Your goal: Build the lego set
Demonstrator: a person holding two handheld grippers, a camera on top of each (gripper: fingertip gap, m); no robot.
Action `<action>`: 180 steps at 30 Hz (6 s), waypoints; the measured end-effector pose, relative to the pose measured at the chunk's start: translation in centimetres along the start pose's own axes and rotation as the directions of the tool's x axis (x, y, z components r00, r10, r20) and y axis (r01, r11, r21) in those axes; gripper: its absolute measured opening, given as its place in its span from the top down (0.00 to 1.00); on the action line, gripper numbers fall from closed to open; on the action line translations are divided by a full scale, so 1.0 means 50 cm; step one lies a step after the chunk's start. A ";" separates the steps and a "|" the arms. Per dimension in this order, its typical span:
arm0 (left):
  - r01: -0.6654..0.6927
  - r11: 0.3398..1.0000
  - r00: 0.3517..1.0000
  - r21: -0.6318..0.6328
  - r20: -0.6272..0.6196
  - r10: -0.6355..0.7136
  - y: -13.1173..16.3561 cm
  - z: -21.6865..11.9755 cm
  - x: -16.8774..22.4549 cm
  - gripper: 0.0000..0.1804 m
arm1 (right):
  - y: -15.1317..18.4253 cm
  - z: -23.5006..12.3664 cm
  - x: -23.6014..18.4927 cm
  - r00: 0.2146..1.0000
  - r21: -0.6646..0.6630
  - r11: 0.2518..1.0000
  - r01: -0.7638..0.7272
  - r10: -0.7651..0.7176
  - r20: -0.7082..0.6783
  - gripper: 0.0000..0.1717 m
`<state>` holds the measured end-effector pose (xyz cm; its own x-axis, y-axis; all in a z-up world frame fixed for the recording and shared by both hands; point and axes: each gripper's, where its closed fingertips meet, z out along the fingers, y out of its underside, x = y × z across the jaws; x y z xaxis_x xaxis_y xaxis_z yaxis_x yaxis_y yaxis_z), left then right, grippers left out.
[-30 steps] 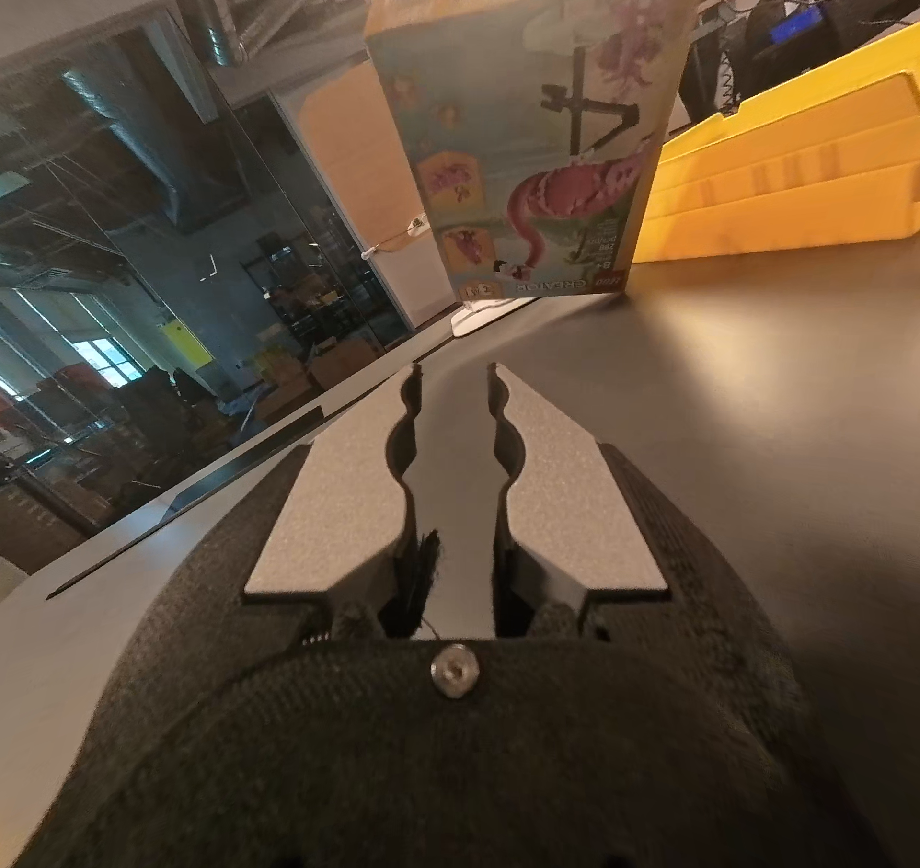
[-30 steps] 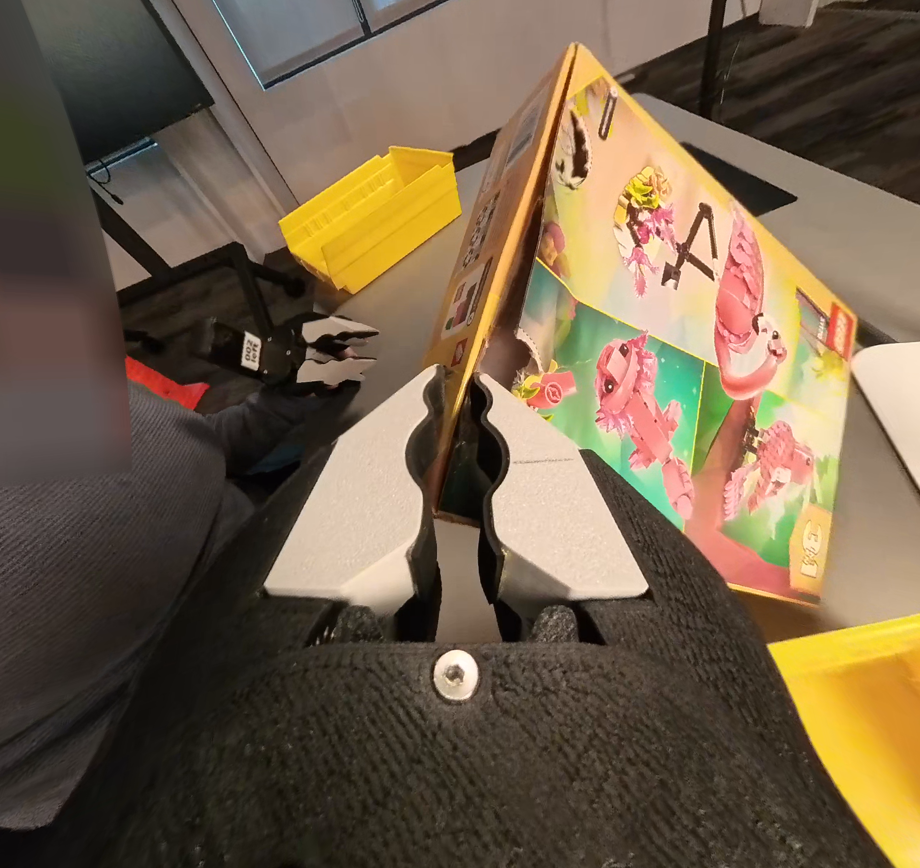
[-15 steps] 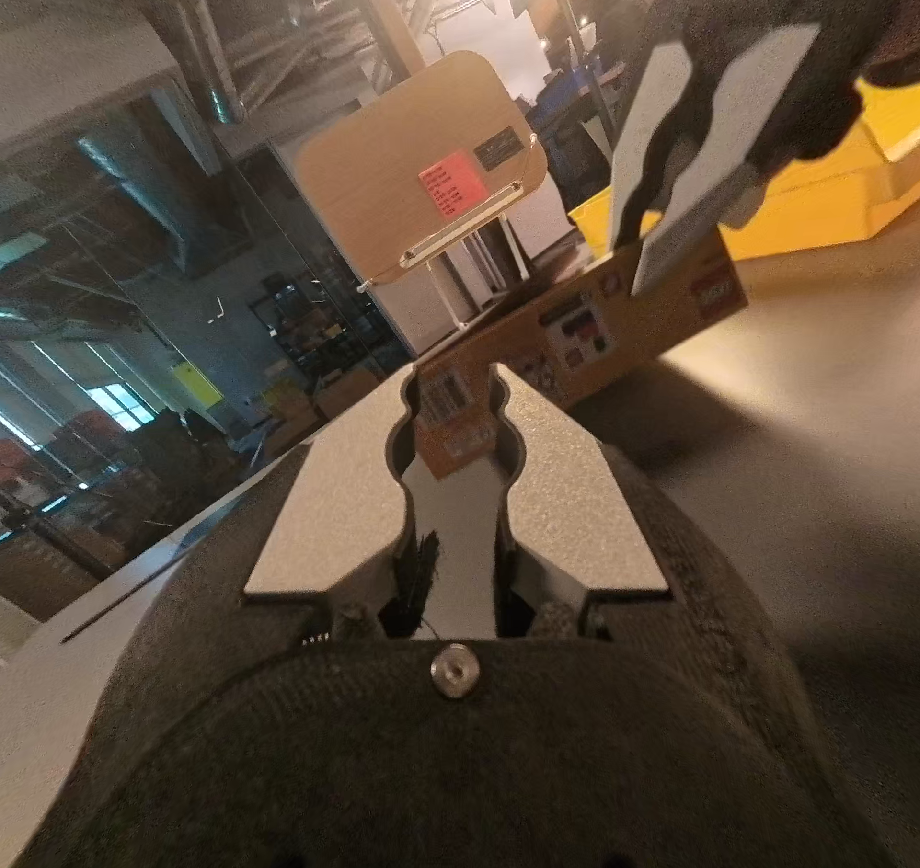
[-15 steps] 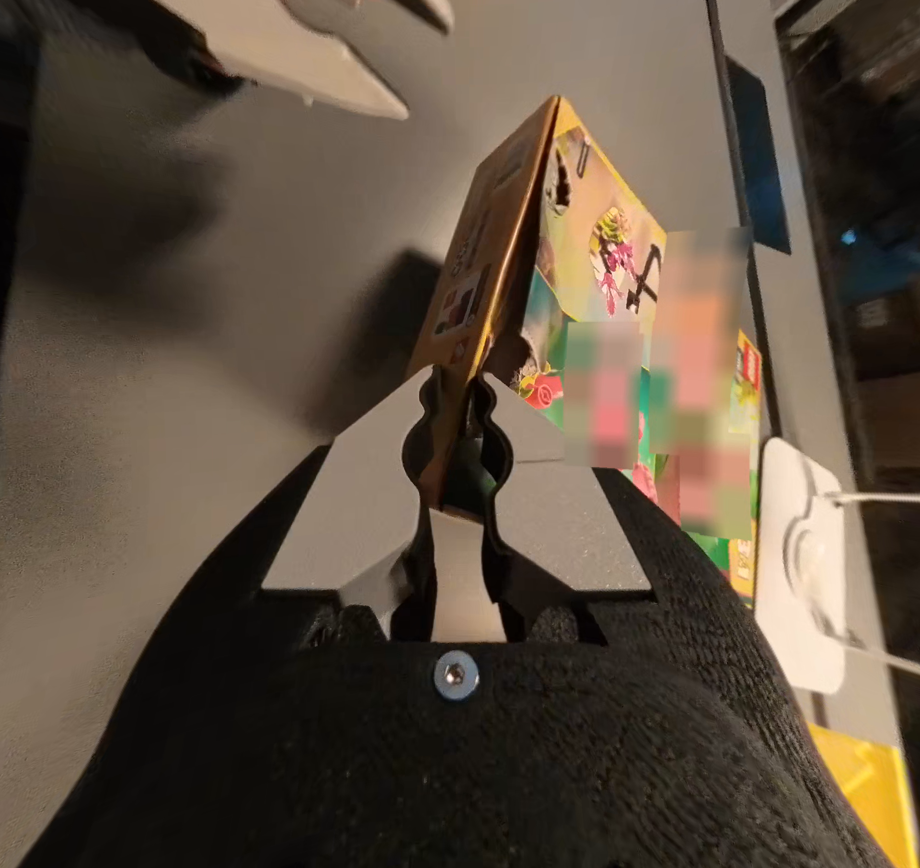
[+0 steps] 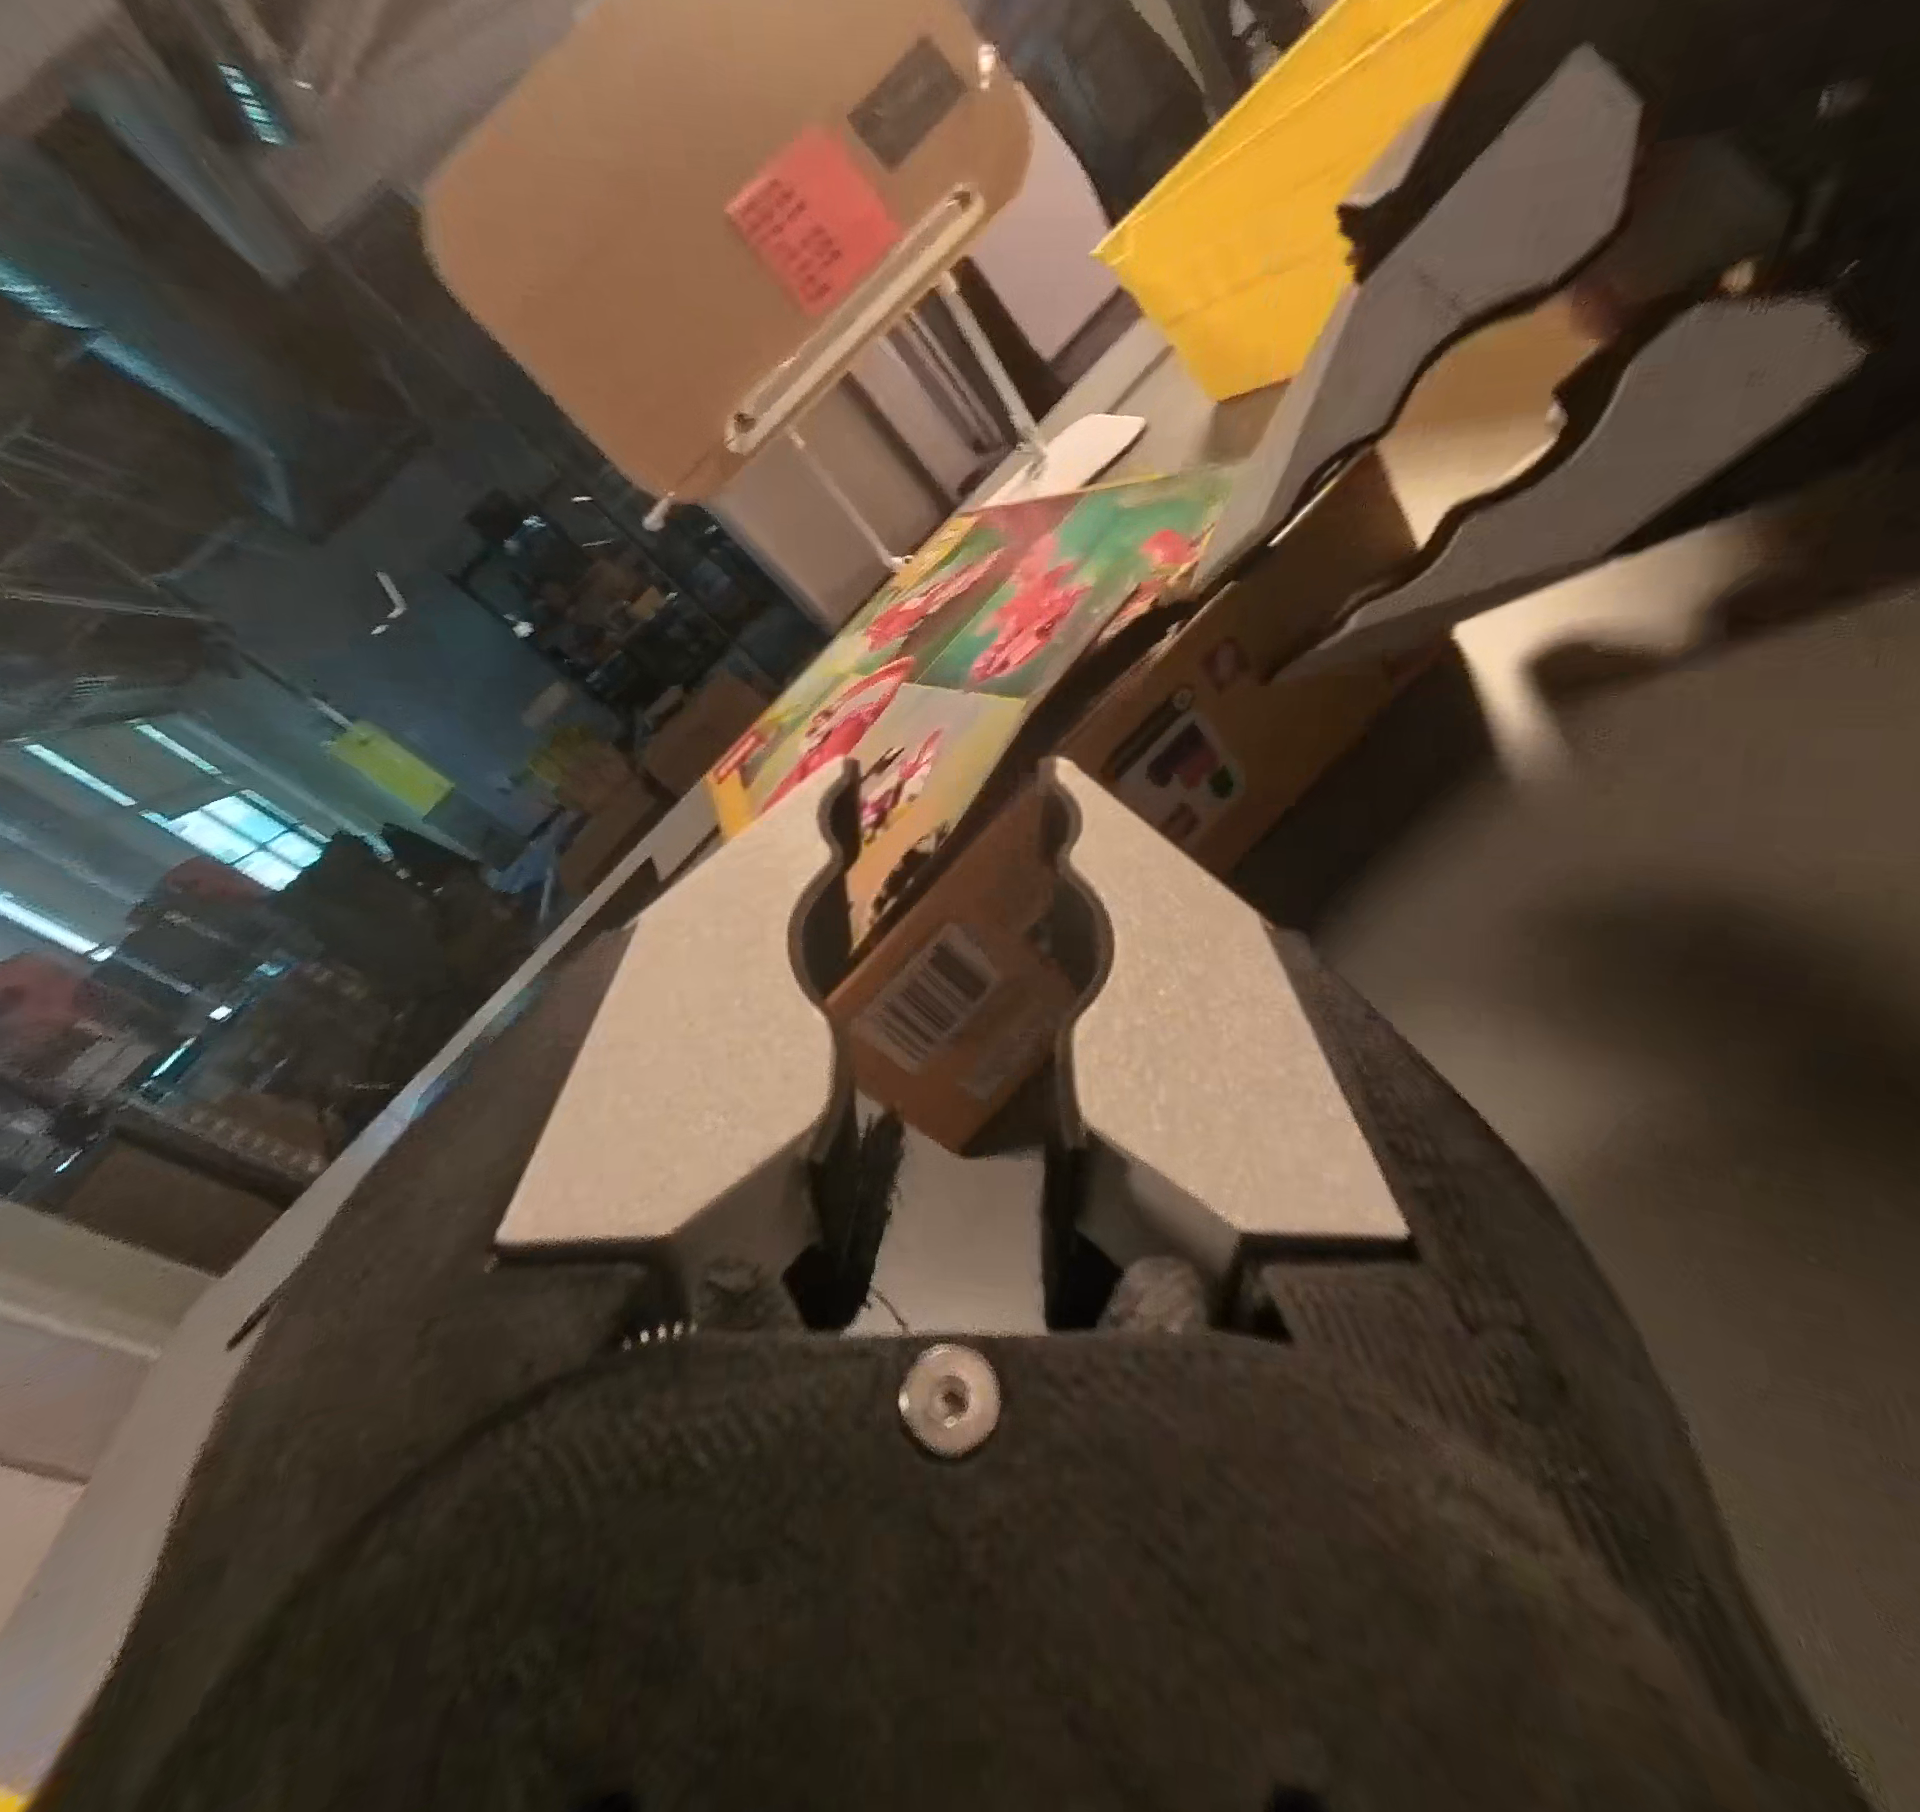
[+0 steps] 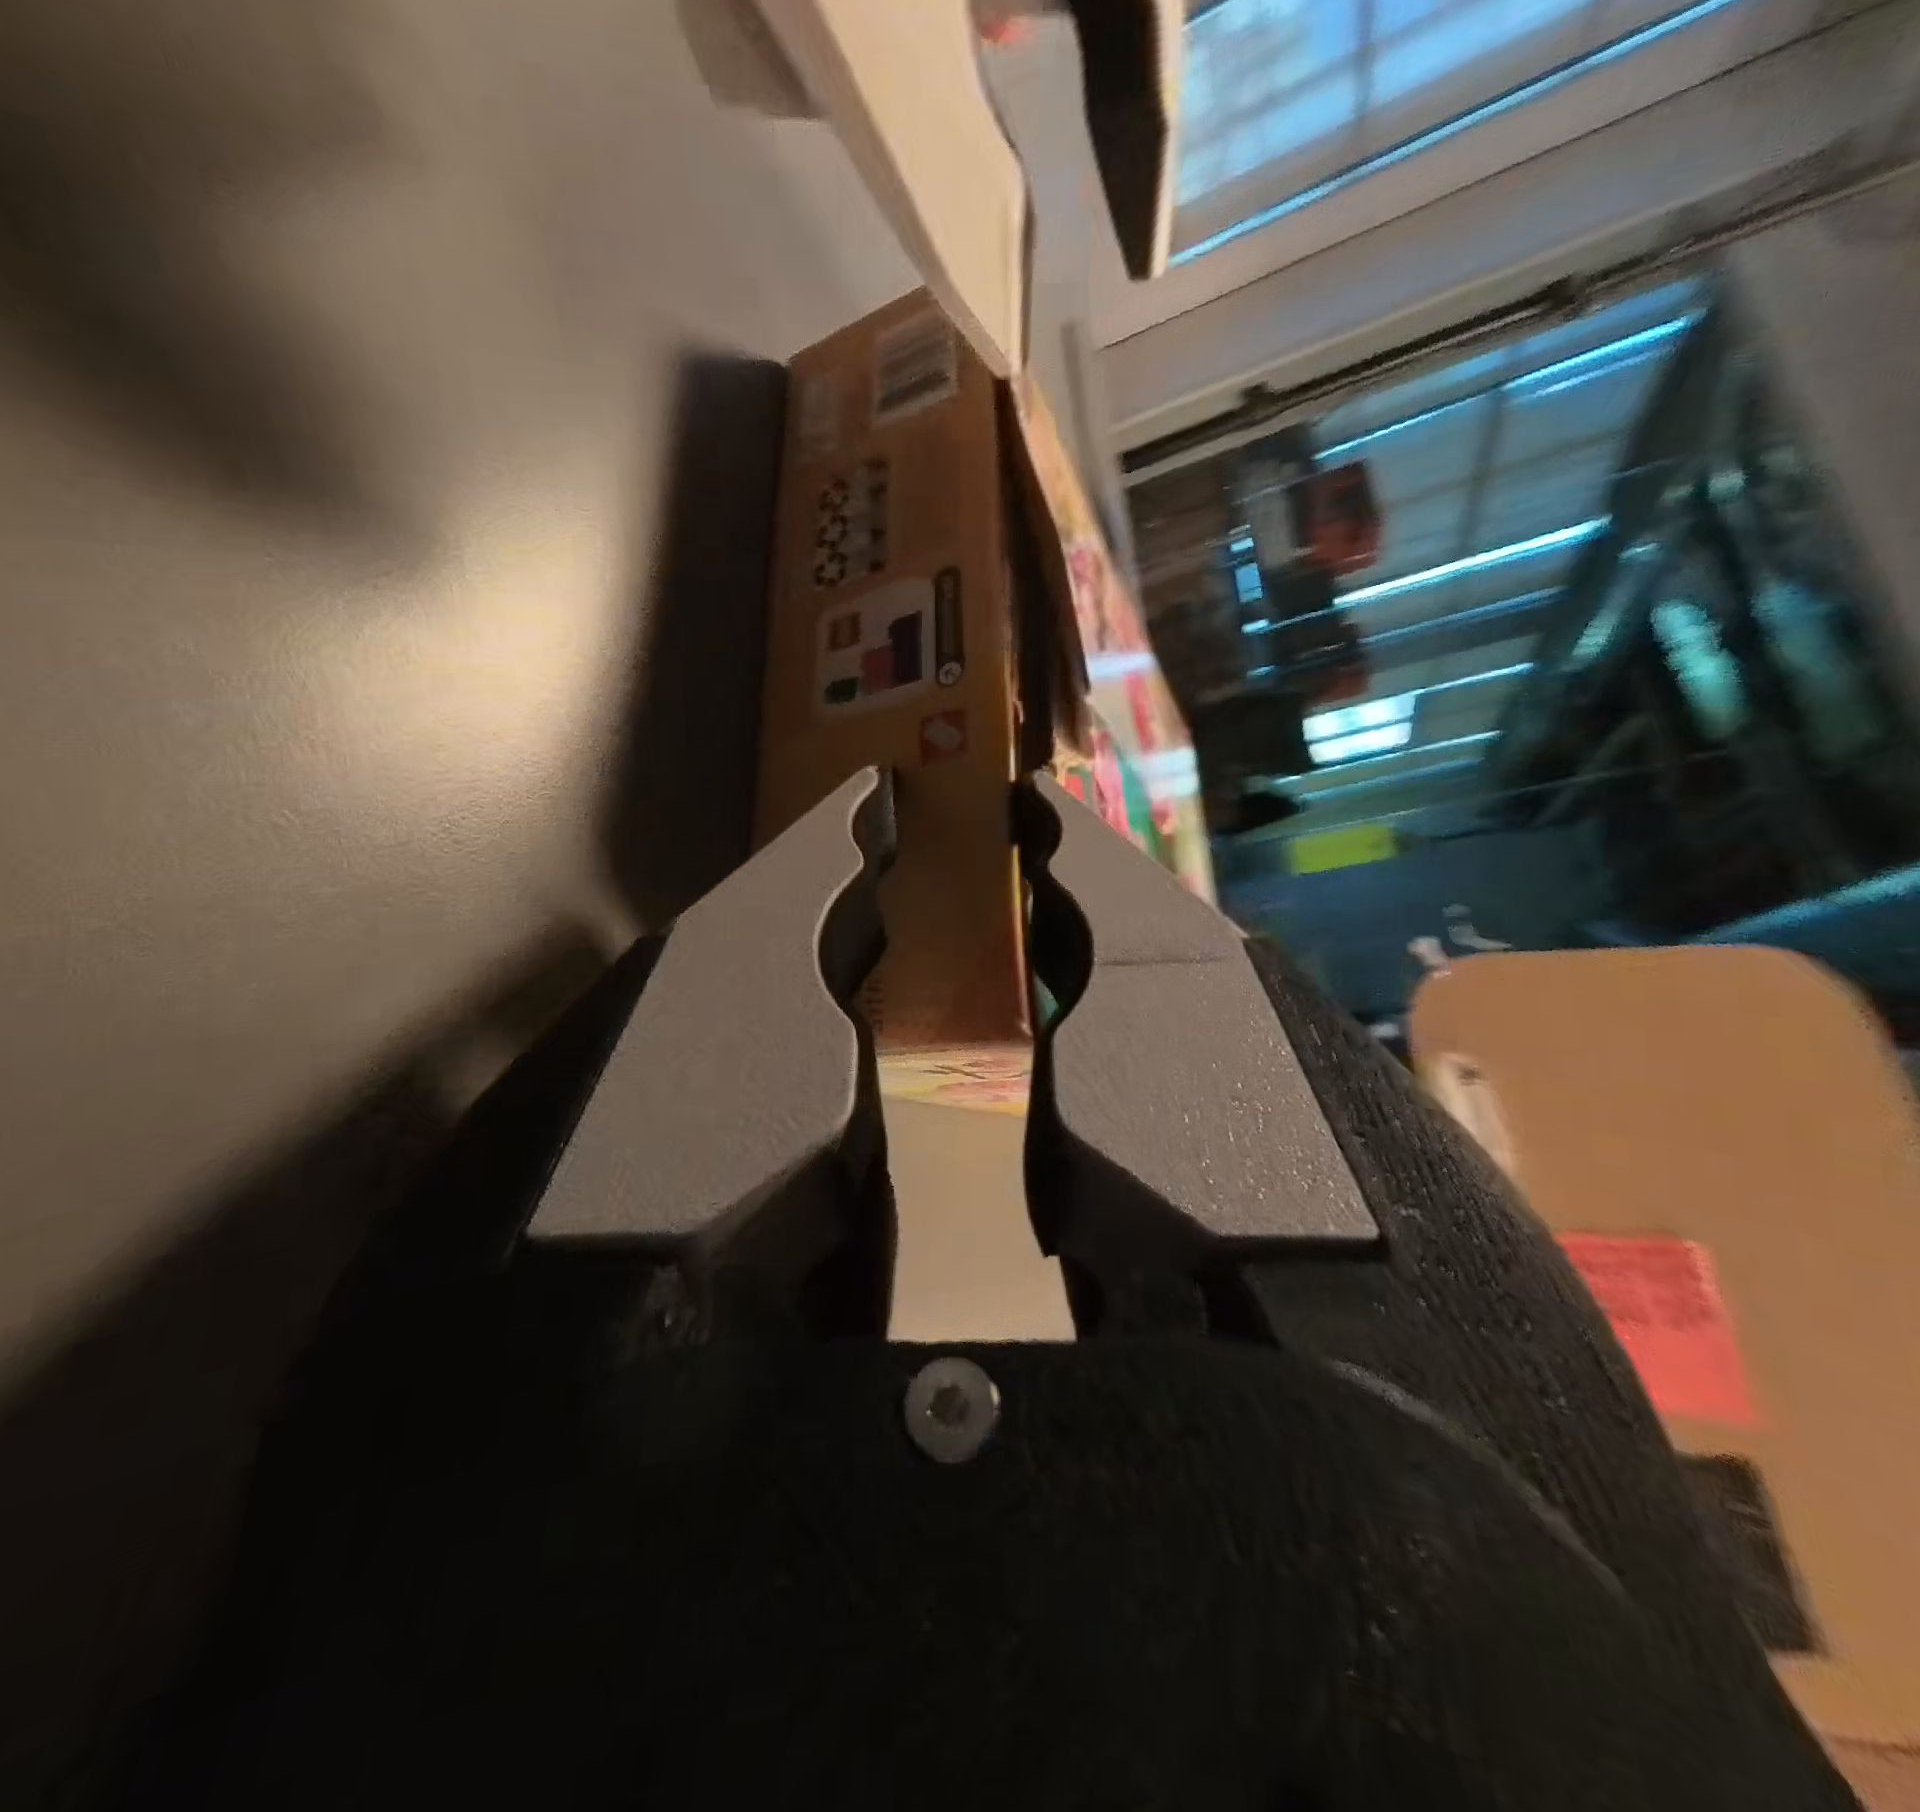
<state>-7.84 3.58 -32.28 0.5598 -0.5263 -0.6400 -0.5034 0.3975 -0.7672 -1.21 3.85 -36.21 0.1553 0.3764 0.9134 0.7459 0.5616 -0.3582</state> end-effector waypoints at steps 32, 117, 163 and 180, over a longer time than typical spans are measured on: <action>-0.321 0.918 0.905 -0.231 -0.361 0.226 0.006 0.127 0.053 0.99 | 0.040 -0.030 0.026 0.994 -0.116 0.992 -0.059 0.047 -0.103 0.92; -0.578 0.790 0.686 0.206 -0.401 0.607 -0.068 0.266 0.133 0.99 | 0.105 -0.028 0.036 0.872 -0.393 0.798 -0.457 0.488 -0.022 0.93; -0.037 0.966 0.722 -0.256 -0.675 -0.151 -0.015 0.153 0.049 0.65 | 0.037 -0.055 0.029 0.504 -0.202 0.535 -0.820 0.843 0.188 0.60; -0.113 0.946 0.815 -0.304 -0.574 -0.086 0.051 0.130 -0.024 0.69 | 0.054 -0.043 -0.032 0.747 -0.437 0.754 -0.490 0.622 0.236 0.57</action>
<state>-5.52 10.09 -33.77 0.1220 -0.8943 -0.4306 -0.7395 0.2074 -0.6404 1.94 3.16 -38.21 0.4271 0.8040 0.4138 0.7694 -0.0827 -0.6335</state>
